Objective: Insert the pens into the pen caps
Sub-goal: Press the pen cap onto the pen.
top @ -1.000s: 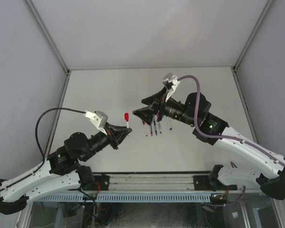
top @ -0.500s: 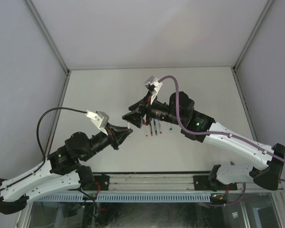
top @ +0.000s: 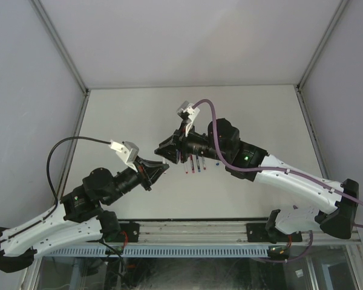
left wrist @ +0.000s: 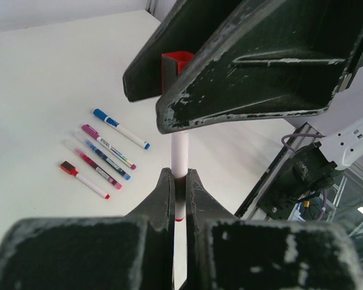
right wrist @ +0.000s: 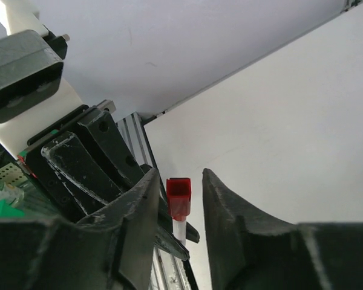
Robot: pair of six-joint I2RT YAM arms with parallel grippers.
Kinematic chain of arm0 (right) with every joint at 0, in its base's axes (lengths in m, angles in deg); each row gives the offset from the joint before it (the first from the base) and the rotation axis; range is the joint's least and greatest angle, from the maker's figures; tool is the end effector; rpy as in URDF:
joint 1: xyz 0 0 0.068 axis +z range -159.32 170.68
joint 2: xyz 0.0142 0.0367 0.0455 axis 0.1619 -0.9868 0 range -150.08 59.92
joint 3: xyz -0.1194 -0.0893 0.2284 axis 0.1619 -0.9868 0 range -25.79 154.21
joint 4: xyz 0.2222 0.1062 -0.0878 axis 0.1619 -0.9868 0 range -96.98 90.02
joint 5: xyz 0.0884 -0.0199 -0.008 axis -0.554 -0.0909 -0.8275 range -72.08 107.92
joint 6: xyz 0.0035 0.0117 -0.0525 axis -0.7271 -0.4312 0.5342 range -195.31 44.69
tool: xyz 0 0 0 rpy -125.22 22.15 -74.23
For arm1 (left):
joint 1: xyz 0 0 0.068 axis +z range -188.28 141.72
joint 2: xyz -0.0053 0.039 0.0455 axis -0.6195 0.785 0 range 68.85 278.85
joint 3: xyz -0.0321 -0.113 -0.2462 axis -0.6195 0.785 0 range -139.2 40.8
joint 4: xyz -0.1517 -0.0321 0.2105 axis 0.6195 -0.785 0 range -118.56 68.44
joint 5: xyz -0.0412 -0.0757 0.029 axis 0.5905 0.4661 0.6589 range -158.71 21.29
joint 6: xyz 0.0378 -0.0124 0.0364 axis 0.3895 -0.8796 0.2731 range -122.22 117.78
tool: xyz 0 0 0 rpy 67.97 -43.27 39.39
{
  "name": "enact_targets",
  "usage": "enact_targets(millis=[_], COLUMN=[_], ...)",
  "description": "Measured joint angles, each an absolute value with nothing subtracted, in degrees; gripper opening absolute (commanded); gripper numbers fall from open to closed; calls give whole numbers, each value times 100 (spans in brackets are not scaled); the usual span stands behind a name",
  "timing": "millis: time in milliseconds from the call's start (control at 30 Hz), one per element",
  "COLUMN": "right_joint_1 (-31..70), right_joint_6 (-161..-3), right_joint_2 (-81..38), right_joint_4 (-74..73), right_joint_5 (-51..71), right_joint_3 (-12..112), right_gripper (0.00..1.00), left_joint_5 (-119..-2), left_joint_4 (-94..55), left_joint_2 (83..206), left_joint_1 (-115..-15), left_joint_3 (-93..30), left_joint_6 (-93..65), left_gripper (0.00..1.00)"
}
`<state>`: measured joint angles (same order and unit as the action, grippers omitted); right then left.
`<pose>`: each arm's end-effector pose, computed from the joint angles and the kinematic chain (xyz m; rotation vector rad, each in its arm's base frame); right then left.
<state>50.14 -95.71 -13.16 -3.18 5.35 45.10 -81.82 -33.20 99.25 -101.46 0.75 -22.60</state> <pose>0.1450 0.2611 0.4065 -0.7755 1.6440 1.2092 0.0669 -0.1145 0.3436 0.4388 1.6299 -0.9361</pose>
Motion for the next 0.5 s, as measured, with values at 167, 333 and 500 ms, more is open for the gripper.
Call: enact_targets(millis=[167,333,500], right_joint_1=[5056,5095,5235], right_joint_6=[-9538,-9492,-9449], right_joint_2=[-1366,-1392,-1438], right_joint_4=[-408,-416,-425], right_joint_5=[554,635,860], right_joint_3=[4510,4512,4523], right_gripper=[4,0,0], left_joint_5=[-8190,-8206,-8212], left_joint_4=[-3328,-3372,-3508], left_joint_2=[9923,9903,9820], left_joint_1=[-10146,-10146,-10146], left_joint_3=[75,75,75], left_joint_6=[-2260,-2262,-2260], left_gripper=[0,0,0])
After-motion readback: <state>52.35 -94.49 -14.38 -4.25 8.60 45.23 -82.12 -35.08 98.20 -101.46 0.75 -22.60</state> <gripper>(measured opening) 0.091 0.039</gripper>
